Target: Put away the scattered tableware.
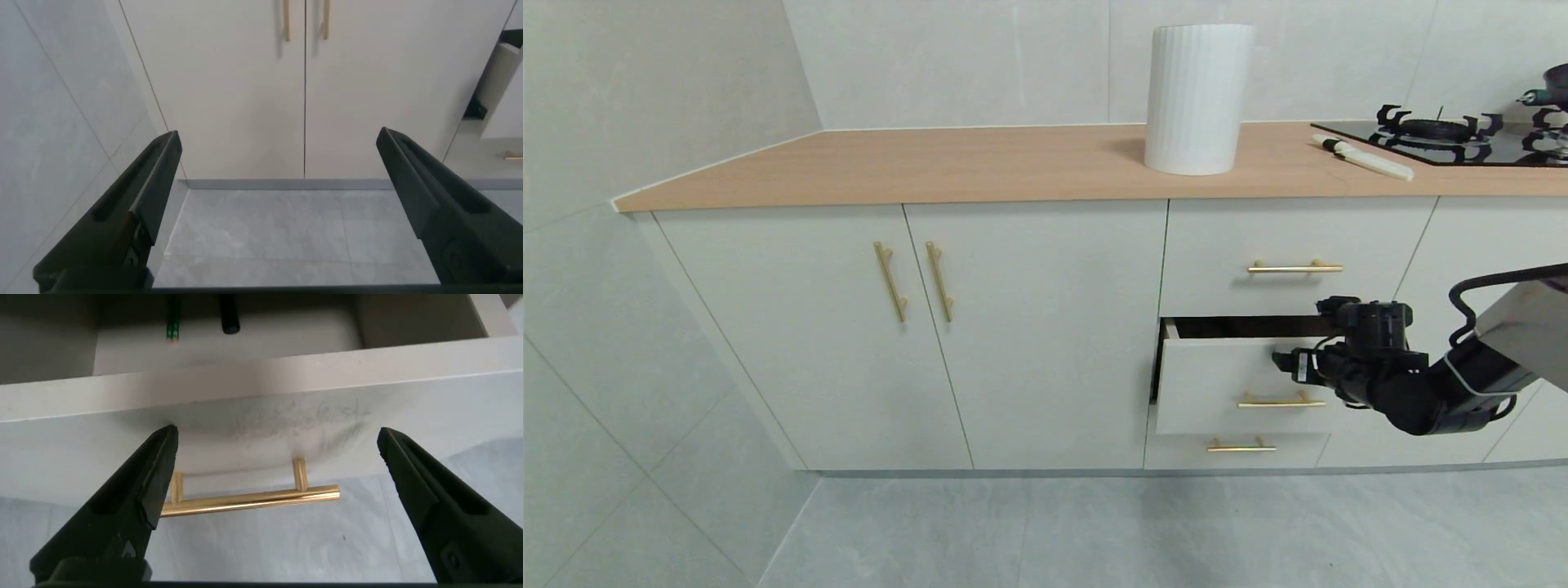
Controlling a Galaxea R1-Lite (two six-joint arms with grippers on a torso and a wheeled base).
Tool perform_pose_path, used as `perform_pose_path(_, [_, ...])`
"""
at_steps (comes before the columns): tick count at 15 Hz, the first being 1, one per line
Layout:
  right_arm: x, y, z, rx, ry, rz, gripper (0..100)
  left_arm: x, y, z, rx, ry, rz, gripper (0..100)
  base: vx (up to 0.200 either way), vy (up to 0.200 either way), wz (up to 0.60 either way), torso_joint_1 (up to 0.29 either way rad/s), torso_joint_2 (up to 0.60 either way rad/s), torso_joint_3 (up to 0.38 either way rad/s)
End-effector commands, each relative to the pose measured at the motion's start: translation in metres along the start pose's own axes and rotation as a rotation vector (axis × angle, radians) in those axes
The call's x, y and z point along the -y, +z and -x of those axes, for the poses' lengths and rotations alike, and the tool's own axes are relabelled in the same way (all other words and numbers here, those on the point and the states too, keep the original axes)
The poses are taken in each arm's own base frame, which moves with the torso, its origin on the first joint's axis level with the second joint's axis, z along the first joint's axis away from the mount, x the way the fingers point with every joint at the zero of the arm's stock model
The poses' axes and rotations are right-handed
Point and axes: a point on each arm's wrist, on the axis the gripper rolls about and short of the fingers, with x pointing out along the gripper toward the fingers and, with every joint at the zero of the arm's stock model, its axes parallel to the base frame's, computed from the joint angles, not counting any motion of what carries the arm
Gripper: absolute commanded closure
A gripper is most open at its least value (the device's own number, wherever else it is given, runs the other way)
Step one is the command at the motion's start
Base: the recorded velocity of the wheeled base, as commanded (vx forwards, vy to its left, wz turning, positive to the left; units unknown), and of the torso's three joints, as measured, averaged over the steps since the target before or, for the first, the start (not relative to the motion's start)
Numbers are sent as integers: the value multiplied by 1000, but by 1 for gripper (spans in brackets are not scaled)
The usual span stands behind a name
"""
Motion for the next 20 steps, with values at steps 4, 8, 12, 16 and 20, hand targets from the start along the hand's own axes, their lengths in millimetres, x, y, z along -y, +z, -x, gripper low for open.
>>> perform_pose_path(4, [-9,2,-12,25,6,-83,0,0,0,0,0,0,0,0,0,0,0,0,0,0])
perform_pose_path(8, [-17,1,-23,39,6,-132,0,0,0,0,0,0,0,0,0,0,0,0,0,0])
perform_pose_path(12, [-24,0,-39,73,-50,-183,0,0,0,0,0,0,0,0,0,0,0,0,0,0])
perform_pose_path(16, [-26,2,-47,117,-61,-211,0,0,0,0,0,0,0,0,0,0,0,0,0,0])
perform_pose_path(20, [-26,3,-54,140,-94,-217,0,0,0,0,0,0,0,0,0,0,0,0,0,0])
